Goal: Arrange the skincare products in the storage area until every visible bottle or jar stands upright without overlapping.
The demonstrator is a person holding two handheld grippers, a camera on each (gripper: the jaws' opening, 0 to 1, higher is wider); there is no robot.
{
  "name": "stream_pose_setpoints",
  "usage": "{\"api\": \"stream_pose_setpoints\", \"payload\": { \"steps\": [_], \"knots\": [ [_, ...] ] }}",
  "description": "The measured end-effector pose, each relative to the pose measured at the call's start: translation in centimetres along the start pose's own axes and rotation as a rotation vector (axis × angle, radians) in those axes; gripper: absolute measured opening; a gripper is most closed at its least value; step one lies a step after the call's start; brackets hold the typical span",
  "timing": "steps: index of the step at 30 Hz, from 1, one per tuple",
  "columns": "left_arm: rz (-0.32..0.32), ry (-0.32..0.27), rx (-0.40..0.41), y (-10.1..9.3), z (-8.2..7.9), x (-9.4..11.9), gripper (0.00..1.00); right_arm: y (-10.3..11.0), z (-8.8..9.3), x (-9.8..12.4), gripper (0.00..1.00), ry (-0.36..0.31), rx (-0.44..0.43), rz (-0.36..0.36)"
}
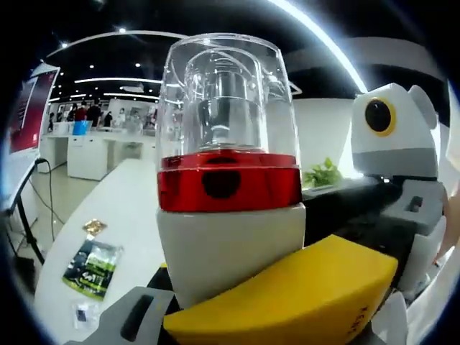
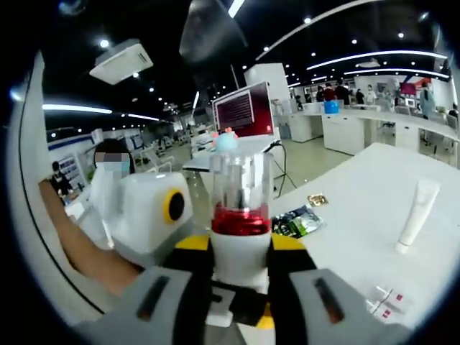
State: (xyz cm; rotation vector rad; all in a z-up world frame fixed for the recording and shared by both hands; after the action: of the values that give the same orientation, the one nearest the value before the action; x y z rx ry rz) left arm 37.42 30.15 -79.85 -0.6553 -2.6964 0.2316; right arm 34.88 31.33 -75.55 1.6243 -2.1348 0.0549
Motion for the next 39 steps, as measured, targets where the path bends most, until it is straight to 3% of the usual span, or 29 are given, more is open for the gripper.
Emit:
{"api": "stream_pose_setpoints", "payload": {
  "steps": [1,4,8,13,17,18,22,32,34,39],
  "knots": [
    [0.0,0.017,-0.065,0.2,0.2,0.0,0.4,0.0,0.1,0.0,0.28,0.0,-0.004,-0.003],
    [0.006,0.012,-0.077,0.1,0.2,0.2,0.4,0.1,0.3,-0.2,0.28,0.015,-0.02,-0.026],
    [0.024,0.065,-0.161,0.6,1.4,0.0,0.4,-0.2,1.1,-0.5,0.28,0.068,-0.044,-0.047],
    [0.105,0.122,-0.2,0.8,3.4,-1.4,0.4,-1.3,3.1,-0.7,0.29,0.17,-0.121,-0.032],
    [0.162,0.158,-0.213,0.5,5.3,-3.0,0.4,-2.8,5.0,-0.8,0.3,0.276,-0.111,-0.017],
    [0.215,0.166,-0.192,0.0,5.8,-3.4,0.4,-3.1,5.5,-0.7,0.3,0.311,-0.118,-0.009],
    [0.235,0.179,-0.241,0.1,6.8,-4.2,0.39,-3.6,6.6,-0.7,0.3,0.345,-0.11,0.013],
    [0.368,0.191,-0.311,-0.8,9.6,-4.7,0.39,-3.7,8.8,-0.7,0.32,0.462,-0.095,0.022],
    [0.385,0.22,-0.343,-0.9,10.4,-4.8,0.39,-3.6,8.8,-0.7,0.34,0.463,-0.094,0.018],
    [0.422,0.243,-0.326,-1.4,11.1,-5.2,0.39,-3.6,9.2,-1.0,0.36,0.49,-0.057,0.012]
  ]
}}
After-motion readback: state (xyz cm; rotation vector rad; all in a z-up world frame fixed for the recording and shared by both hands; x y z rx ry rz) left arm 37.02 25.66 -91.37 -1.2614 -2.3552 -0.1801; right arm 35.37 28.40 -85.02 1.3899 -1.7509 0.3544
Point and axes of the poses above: the point that each gripper's makers call its tool centre point, and the gripper's own axes: x roughly backward along the fingers, y roughly to its left, z roughly out of its underside, the point moved 3 cm from there along x, roughly backward along the fingers, and after that the axes turned 1 degree about y, right-handed, at the moved point
